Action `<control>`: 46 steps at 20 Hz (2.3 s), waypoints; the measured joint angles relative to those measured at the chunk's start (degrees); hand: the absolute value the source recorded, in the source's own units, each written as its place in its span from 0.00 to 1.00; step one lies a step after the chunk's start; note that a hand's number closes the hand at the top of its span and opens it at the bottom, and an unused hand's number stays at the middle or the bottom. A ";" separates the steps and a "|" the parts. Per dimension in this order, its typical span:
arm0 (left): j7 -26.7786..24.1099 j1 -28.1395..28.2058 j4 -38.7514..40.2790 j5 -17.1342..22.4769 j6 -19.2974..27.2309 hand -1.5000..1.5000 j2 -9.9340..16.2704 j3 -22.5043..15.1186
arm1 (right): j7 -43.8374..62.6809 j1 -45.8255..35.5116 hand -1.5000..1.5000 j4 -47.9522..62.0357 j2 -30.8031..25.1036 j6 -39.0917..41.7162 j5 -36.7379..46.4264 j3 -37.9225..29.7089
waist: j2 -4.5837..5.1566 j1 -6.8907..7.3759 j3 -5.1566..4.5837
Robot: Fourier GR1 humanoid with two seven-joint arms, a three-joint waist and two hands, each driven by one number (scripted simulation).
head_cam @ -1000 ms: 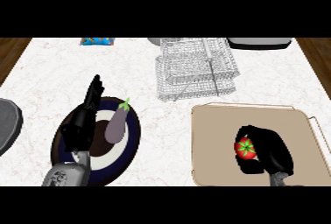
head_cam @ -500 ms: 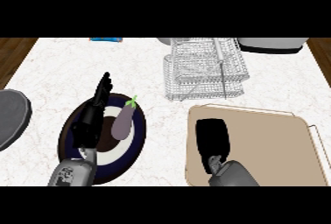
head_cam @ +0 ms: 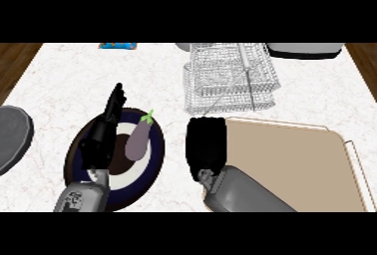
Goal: Pick the tomato from the tray and place it in the tiered basket
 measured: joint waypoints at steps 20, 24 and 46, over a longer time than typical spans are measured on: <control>0.32 -0.18 0.47 0.09 0.35 0.50 0.31 1.08 | 5.91 -29.43 1.00 -8.84 -0.10 6.32 -10.39 -21.04 | -0.32 -1.42 -0.03; 1.19 -0.72 -0.11 0.10 0.03 0.50 0.48 0.99 | 5.98 -33.86 1.00 -3.76 0.04 5.03 -11.44 -23.95 | -0.20 -1.05 -0.02; 1.03 -0.20 -1.08 0.16 -0.21 0.50 0.53 1.21 | -4.88 -37.34 0.00 23.20 -3.30 -7.53 -0.94 -38.31 | 0.21 -1.29 0.07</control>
